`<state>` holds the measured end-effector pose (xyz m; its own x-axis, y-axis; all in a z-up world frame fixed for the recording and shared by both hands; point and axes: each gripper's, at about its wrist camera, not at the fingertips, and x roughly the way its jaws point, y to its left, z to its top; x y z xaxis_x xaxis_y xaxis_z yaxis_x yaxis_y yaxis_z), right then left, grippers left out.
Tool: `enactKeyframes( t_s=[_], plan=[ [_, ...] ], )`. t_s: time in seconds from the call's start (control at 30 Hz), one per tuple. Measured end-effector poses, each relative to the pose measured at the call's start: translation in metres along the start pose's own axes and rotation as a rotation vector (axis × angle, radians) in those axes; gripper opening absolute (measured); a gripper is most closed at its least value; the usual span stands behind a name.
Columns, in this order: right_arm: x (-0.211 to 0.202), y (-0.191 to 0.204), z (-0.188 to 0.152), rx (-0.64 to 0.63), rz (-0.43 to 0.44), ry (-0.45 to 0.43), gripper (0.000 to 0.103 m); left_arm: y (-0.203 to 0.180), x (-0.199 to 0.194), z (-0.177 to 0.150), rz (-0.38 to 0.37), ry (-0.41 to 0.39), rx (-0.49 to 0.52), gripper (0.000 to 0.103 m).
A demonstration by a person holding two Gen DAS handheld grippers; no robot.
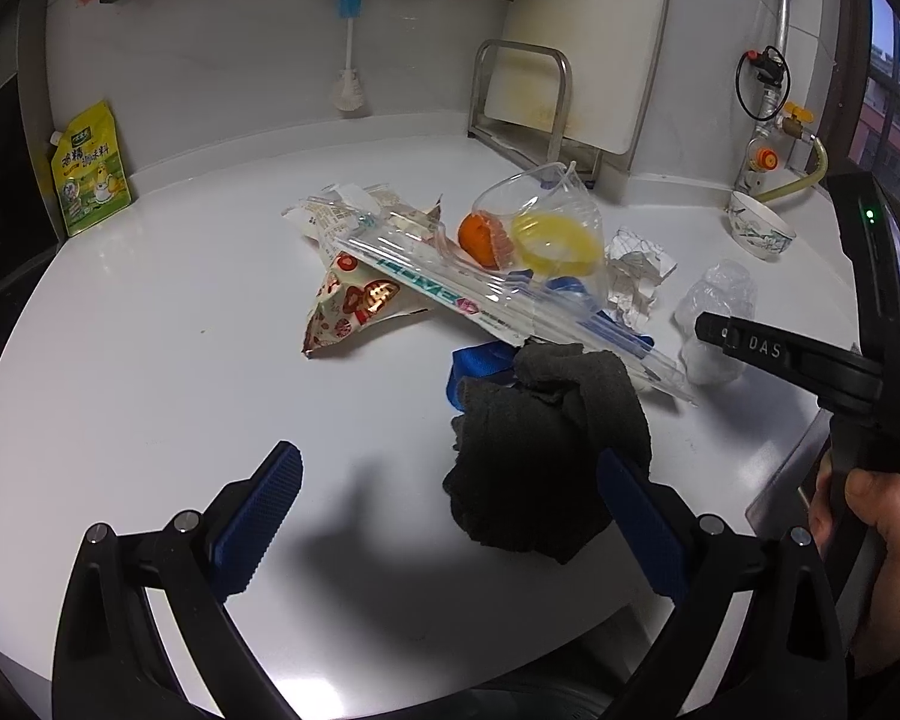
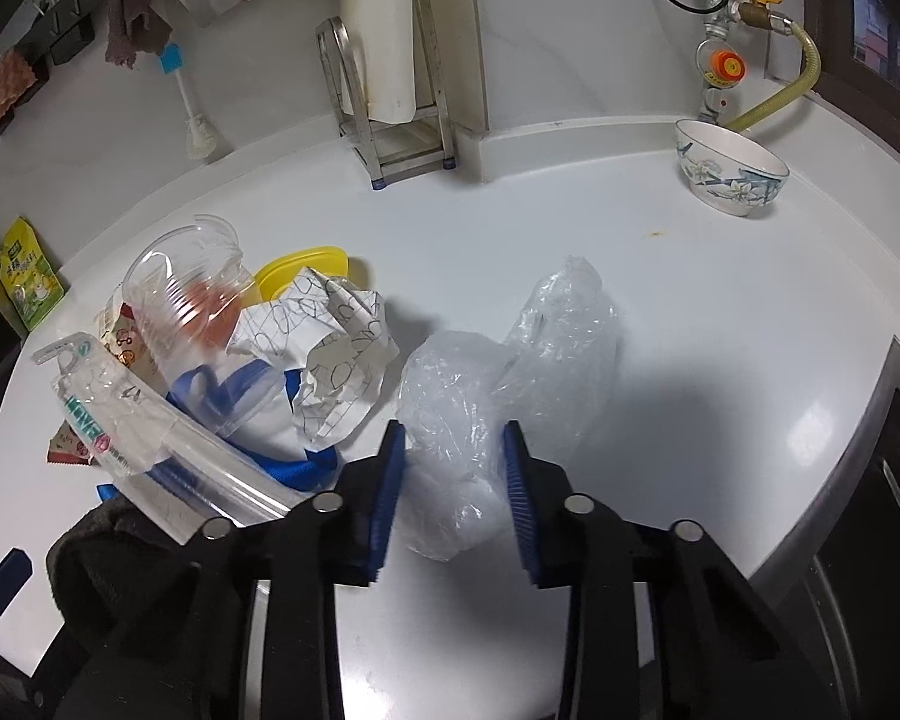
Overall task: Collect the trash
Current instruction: 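Close the right tool on the clear bag while the left tool grasps the black cloth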
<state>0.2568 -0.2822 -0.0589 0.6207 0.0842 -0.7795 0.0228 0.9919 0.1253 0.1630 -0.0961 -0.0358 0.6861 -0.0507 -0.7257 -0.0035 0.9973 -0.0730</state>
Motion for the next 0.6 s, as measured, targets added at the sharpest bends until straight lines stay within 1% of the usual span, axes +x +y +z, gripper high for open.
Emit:
enactKeyframes(
  t_s=[0.17,0.23,0.33,0.6],
  plan=[
    [-0.013,-0.011,-0.009,0.035,0.015,-0.01,0.028,-0.01,0.004,0.003,0.006,-0.018,0.02,0.097],
    [-0.017,-0.014,-0.013,0.043,0.021,-0.01,0.028,-0.015,0.005,0.003,-0.009,-0.027,0.021,0.097],
    [-0.028,-0.016,-0.018,0.04,0.016,-0.027,0.028,-0.018,0.008,0.003,-0.012,-0.007,0.031,0.097],
    [-0.05,-0.019,-0.027,0.043,0.016,-0.068,0.028,-0.003,-0.016,-0.007,-0.025,-0.004,0.022,0.097]
  ],
)
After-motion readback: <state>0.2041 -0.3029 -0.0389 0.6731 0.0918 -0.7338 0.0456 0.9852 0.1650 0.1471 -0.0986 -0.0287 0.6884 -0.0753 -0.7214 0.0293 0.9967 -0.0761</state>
